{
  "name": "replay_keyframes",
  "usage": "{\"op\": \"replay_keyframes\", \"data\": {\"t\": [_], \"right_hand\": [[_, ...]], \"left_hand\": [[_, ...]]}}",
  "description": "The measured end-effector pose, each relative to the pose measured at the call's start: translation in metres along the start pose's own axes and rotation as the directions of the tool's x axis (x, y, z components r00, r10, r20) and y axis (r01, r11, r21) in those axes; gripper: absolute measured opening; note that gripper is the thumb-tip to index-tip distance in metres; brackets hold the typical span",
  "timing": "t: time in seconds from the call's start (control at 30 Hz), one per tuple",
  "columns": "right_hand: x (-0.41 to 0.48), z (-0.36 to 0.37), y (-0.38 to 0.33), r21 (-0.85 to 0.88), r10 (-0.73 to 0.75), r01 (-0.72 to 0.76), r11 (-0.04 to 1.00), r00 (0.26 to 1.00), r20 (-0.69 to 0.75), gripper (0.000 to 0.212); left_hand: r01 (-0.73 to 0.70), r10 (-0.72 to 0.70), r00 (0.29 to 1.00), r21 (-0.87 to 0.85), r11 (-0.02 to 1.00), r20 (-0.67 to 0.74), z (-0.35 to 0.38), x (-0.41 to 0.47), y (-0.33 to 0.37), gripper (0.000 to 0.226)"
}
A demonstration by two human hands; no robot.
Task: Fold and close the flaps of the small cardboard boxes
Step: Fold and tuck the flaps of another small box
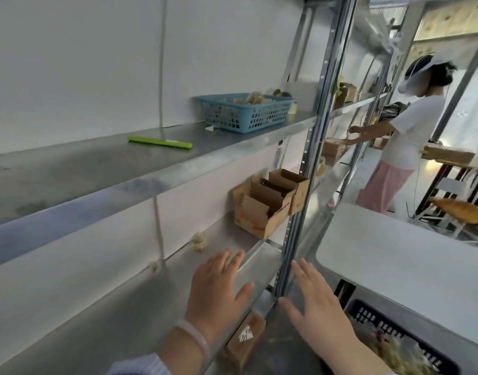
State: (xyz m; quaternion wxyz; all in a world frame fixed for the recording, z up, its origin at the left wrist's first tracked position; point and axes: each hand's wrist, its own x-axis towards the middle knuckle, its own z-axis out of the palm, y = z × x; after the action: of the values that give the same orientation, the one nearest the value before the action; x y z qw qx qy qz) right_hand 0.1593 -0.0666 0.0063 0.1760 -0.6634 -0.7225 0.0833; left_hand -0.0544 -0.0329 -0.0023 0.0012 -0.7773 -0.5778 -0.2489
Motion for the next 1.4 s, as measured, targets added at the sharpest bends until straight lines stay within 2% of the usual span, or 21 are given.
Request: {"op": "replay_keyframes", "data": {"t": [0.13,0.27,0.4,0.5,0.63,0.7,0.8,0.93,1.0,1.1,1.2,1.27,1.33,1.4], "right_hand": [[0.066,0.008,0.017,0.022,0.03,-0.032,0.999,0.997,0.072,0.075],[0.13,0.01,0.033,0.032,0.088,-0.091,0.995,0.993,0.081,0.077],[0.18,0.017,0.044,0.14,0.164,-0.193,0.971,0.967,0.196,0.076],[0.217,0.023,0.058,0.232,0.199,-0.249,0.94,0.955,0.219,0.075],[0.268,0.031,0.085,0.432,0.274,-0.37,0.822,0.923,0.269,0.079],[0.286,0.037,0.098,0.487,0.248,-0.39,0.782,0.91,0.331,0.078],[0.302,0.044,0.116,0.509,0.153,-0.354,0.785,0.906,0.394,0.067],[0.32,0.049,0.136,0.626,0.088,-0.337,0.703,0.915,0.394,0.06],[0.332,0.049,0.14,0.685,0.045,-0.345,0.641,0.908,0.415,0.058],[0.341,0.05,0.141,0.744,-0.043,-0.358,0.563,0.887,0.46,0.058],[0.347,0.059,0.138,0.755,-0.064,-0.367,0.543,0.878,0.473,0.043],[0.35,0.066,0.132,0.749,-0.049,-0.439,0.496,0.848,0.529,0.032],[0.351,0.073,0.125,0.73,-0.085,-0.44,0.523,0.825,0.558,0.027],[0.35,0.078,0.12,0.675,-0.167,-0.37,0.638,0.789,0.591,0.037]], "left_hand": [[0.037,-0.034,0.996,-0.035,0.999,0.088,0.035,0.057,-0.015,0.069],[0.077,-0.063,0.985,-0.086,0.993,0.159,0.059,0.12,-0.026,0.069],[0.142,-0.105,0.968,-0.152,0.978,0.229,0.079,0.159,-0.025,0.069],[0.179,-0.123,0.951,-0.183,0.967,0.284,0.097,0.178,-0.021,0.069],[0.229,-0.166,0.946,-0.209,0.951,0.279,0.125,0.205,-0.014,0.073],[0.286,-0.211,0.935,-0.251,0.925,0.285,0.135,0.214,-0.01,0.078],[0.369,-0.289,0.915,-0.298,0.88,0.28,0.148,0.223,-0.009,0.094],[0.449,-0.392,0.89,-0.296,0.843,0.234,0.162,0.234,0.002,0.105],[0.471,-0.428,0.881,-0.309,0.826,0.2,0.17,0.24,0.007,0.102],[0.452,-0.428,0.892,-0.366,0.814,0.149,0.172,0.247,0.013,0.083],[0.491,-0.473,0.869,-0.357,0.795,0.143,0.167,0.243,0.011,0.074],[0.528,-0.515,0.844,-0.392,0.753,0.147,0.164,0.231,0.007,0.068],[0.549,-0.548,0.824,-0.436,0.713,0.142,0.162,0.215,0.005,0.065],[0.571,-0.587,0.799,-0.472,0.672,0.132,0.159,0.201,0.009,0.063]]}}
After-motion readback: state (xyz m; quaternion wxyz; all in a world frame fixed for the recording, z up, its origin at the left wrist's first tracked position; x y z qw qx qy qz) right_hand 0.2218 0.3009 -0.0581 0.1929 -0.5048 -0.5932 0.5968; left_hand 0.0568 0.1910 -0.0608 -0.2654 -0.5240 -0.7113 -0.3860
